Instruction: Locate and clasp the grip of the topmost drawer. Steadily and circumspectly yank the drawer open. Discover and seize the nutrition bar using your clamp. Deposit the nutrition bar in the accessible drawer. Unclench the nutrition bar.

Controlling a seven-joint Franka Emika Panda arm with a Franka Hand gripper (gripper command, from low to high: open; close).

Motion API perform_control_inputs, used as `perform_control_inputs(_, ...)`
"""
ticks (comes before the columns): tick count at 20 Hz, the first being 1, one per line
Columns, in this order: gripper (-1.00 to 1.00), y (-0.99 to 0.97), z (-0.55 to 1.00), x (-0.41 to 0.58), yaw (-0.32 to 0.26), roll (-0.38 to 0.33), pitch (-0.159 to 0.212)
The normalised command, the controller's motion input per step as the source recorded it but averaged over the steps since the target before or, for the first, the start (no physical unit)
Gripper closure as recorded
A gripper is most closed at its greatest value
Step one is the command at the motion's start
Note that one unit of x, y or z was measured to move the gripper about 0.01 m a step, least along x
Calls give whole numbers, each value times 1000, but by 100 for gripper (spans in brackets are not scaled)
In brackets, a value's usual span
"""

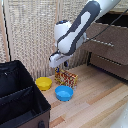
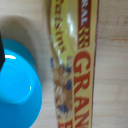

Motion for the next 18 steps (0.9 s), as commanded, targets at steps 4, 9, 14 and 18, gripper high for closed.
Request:
perform_control_inputs(4,-100,-145,-274,302,-5,6,129)
perform_control_inputs(9,100,-2,-443,106,12,3,190)
perform_control_inputs(14,100,2,-81,21,27,4,53)
perform_control_inputs(18,100,11,0,14,50,0,0)
